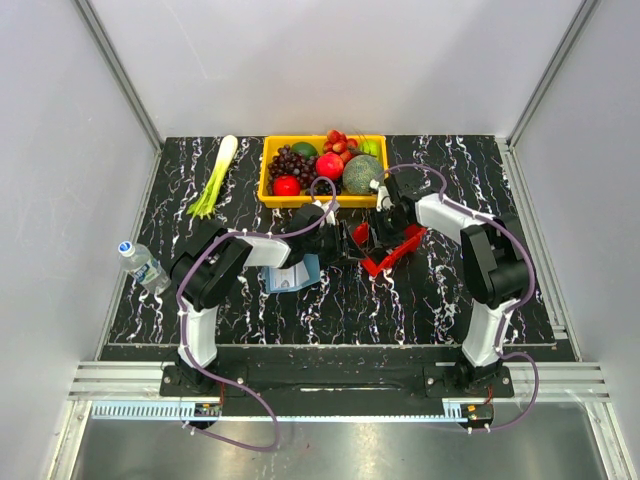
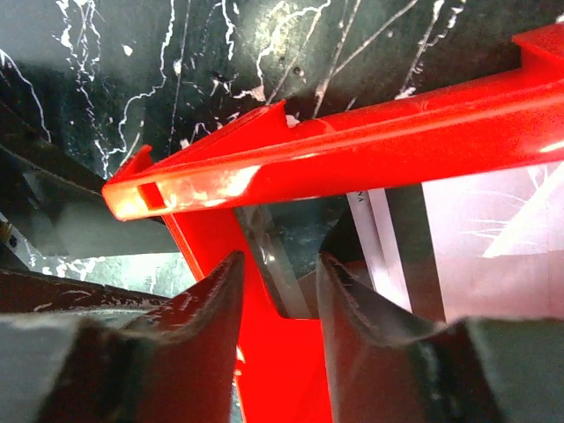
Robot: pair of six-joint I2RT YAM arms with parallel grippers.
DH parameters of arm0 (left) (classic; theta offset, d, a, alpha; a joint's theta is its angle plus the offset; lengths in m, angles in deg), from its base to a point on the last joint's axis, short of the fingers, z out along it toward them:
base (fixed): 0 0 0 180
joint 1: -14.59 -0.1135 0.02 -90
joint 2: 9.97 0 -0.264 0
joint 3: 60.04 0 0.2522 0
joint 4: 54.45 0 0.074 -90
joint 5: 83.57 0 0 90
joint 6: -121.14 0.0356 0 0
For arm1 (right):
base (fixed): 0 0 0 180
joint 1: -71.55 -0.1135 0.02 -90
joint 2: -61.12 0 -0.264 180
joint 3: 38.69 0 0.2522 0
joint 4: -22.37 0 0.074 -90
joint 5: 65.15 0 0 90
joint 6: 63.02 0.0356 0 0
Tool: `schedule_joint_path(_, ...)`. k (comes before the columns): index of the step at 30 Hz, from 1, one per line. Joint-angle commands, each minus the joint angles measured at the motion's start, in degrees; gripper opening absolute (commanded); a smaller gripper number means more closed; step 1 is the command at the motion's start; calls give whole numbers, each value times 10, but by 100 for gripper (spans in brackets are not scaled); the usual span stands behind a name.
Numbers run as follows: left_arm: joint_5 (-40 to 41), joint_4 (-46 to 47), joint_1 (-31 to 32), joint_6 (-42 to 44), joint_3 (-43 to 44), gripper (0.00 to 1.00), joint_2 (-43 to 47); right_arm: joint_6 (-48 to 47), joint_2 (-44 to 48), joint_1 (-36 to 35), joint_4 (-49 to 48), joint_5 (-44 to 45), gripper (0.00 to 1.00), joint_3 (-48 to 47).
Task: Put the credit cards into the card holder
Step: Pick up the credit card from the storage box.
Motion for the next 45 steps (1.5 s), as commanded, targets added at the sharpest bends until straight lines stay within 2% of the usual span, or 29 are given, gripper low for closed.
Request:
schedule_joint_path(1,-3,39,-3,-1,4,46,2,-1,61,-7,-5,60,50,2)
schedule_joint_path(4,-2,38,-4,-1,4,46,5,-3,76,-7,-36,112,59,-4)
schedule_joint_path(9,-2,37,-3,0,3,46,6,-14,36,0,-35,190,71,-27)
schedule_joint_path(18,-6,38,-3,-1,4,46,3,-7,-51,17,-13,194,76,-47)
schedule_joint_path(22,-4,36,-4,2,4,46,2,-8,-63,18,-1,118,76,-23)
schedule_joint_path(25,-6,43,-6,-5,6,46,-3,2,-65,17,4,36,71,-6)
schedule_joint_path(27,-9,45,-6,-7,9,46,-7,7,-65,17,3,-18,63,6)
schedule_joint_path(30,-10,43,-6,-7,10,46,-7,19,-56,16,2,-71,57,25)
schedule_joint_path(36,-6,43,-6,-5,5,46,-5,13,-42,15,18,-80,53,43)
schedule_joint_path(40,-5,44,-7,-6,3,46,-2,4,-38,15,23,-72,47,43)
schedule_joint_path(45,-3,43,-6,-5,1,46,0,7,-29,14,14,-102,27,39)
